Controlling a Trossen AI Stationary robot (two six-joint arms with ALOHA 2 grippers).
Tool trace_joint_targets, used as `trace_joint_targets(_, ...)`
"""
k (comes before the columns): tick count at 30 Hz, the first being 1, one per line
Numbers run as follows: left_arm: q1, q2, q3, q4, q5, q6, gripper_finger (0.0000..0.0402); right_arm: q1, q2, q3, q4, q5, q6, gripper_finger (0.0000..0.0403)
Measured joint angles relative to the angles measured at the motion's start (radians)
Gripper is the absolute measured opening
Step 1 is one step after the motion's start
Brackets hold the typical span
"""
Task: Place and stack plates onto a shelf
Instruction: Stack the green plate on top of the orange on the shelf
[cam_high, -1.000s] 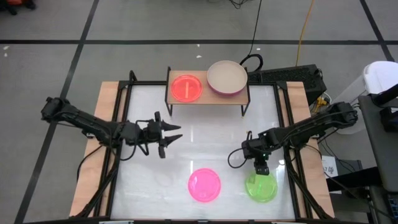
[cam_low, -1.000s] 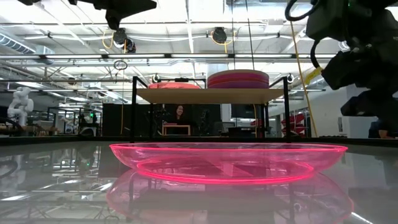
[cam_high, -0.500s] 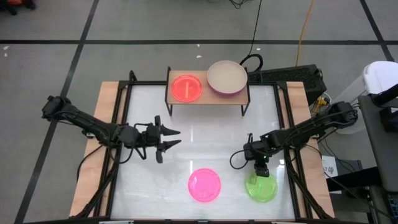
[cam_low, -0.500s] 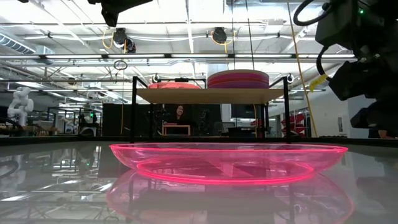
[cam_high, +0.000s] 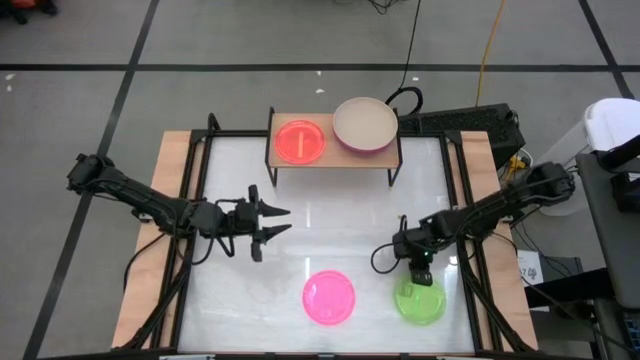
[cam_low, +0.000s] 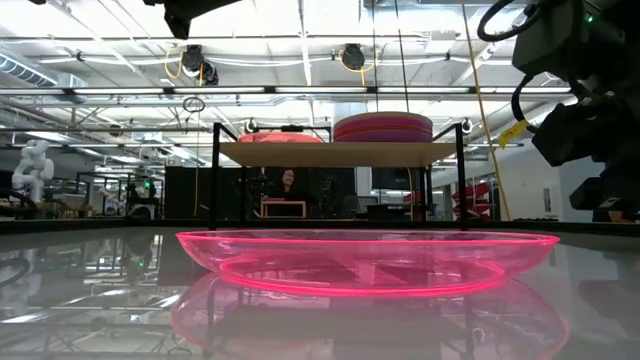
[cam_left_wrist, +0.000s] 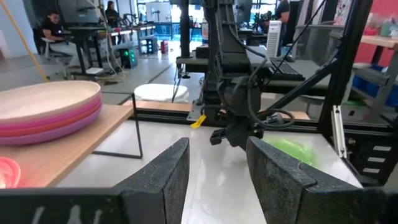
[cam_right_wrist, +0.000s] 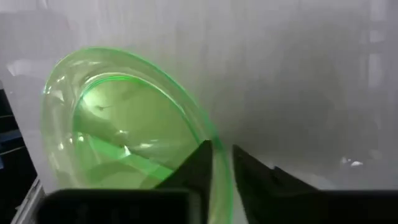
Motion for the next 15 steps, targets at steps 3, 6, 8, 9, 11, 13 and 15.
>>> trace_joint_targets(3, 0.007, 0.0, 0.0, 0.0, 0.0, 0.025, 0.0165, 0.0, -0.012, 0.0, 0.024, -0.001, -0.022, 0.0007)
trace_joint_targets(6, 0.016, 0.0, 0.0, 0.0, 0.0, 0.025, 0.0165, -0.006, -0.029, 0.0, 0.062, 0.002, -0.011, 0.0005)
trace_joint_targets(8, 0.022, 0.0, 0.0, -0.001, 0.0, 0.026, 0.0165, -0.012, -0.045, 0.002, 0.084, 0.002, -0.007, 0.0001)
trace_joint_targets(9, 0.024, 0.0, 0.0, -0.001, 0.0, 0.031, 0.0165, -0.016, -0.053, 0.006, 0.085, 0.002, -0.007, 0.0001)
trace_joint_targets(11, 0.028, 0.0, 0.0, -0.001, 0.0, 0.038, 0.0165, -0.028, -0.069, 0.016, 0.092, 0.004, -0.007, 0.0001)
trace_joint_targets(13, 0.032, 0.0, 0.0, -0.001, 0.0, 0.038, 0.0165, -0.045, -0.09, 0.023, 0.114, 0.018, -0.011, 0.0)
trace_joint_targets(15, 0.038, 0.0, 0.0, 0.0, 0.0, 0.043, 0.0165, -0.068, -0.111, 0.027, 0.161, 0.046, -0.013, 0.0)
